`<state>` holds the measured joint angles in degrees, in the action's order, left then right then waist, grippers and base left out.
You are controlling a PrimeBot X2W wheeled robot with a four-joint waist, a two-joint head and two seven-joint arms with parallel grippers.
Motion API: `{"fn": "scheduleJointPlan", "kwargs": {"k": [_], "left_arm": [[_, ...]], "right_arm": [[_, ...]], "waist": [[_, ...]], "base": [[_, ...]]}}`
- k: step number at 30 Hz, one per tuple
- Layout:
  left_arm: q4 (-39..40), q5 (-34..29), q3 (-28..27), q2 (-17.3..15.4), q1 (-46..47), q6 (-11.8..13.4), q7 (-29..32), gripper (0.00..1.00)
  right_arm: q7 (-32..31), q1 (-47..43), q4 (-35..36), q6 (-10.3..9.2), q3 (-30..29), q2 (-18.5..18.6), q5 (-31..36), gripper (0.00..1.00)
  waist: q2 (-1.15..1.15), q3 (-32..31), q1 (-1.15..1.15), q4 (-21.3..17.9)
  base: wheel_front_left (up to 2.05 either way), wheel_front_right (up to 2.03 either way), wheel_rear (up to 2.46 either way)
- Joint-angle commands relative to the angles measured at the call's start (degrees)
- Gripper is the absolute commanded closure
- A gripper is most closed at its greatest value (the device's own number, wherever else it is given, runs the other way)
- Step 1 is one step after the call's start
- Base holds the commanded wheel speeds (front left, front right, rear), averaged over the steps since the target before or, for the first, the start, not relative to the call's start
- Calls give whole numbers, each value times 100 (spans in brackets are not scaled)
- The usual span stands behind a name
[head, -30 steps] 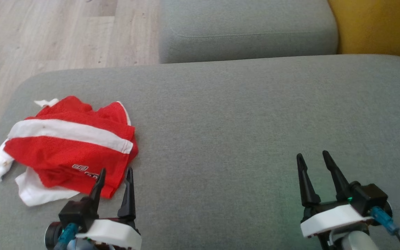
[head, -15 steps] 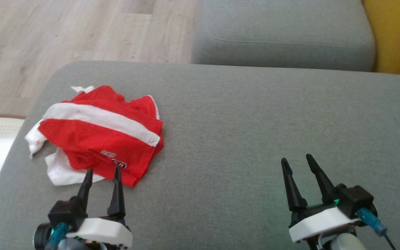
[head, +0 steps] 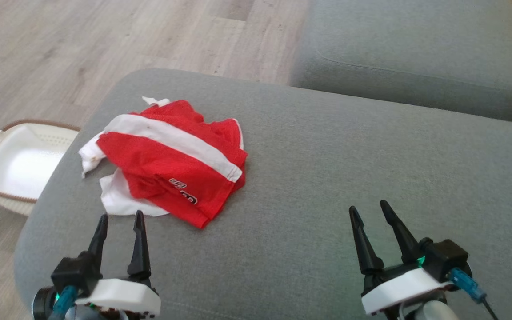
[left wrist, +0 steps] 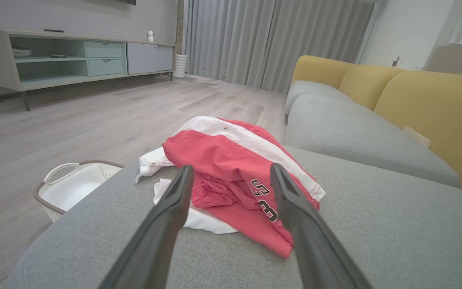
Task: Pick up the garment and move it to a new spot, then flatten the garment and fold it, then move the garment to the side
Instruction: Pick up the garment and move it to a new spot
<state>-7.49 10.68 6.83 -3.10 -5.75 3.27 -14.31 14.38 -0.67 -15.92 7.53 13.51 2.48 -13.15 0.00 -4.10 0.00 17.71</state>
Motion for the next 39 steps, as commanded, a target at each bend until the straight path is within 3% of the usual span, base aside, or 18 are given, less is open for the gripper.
{"fn": "scheduleJointPlan", "kwargs": {"k": [1, 26, 33, 39], "left_arm": [[191, -12, -165, 22, 159, -8, -69, 0], [226, 45, -377, 23, 253, -6, -69, 0], [97, -183, -629, -39, 665, -264, -69, 0], [-533, -344, -729, -470, 1569, -608, -69, 0]], "right_arm": [[62, 157, 147, -4, 145, 40, -39, 0], [62, 251, 131, -4, 171, 40, -50, 0], [62, 378, 244, -4, 4, 40, 73, 0], [62, 611, 368, -4, -245, 40, 315, 0]], "waist": [[0, -7, 0, 80], [0, 209, 0, 29], [0, 616, 0, -64], [0, 1197, 0, -185]], "base": [[0, 0, 0], [0, 0, 0], [0, 0, 0], [0, 0, 0]]}}
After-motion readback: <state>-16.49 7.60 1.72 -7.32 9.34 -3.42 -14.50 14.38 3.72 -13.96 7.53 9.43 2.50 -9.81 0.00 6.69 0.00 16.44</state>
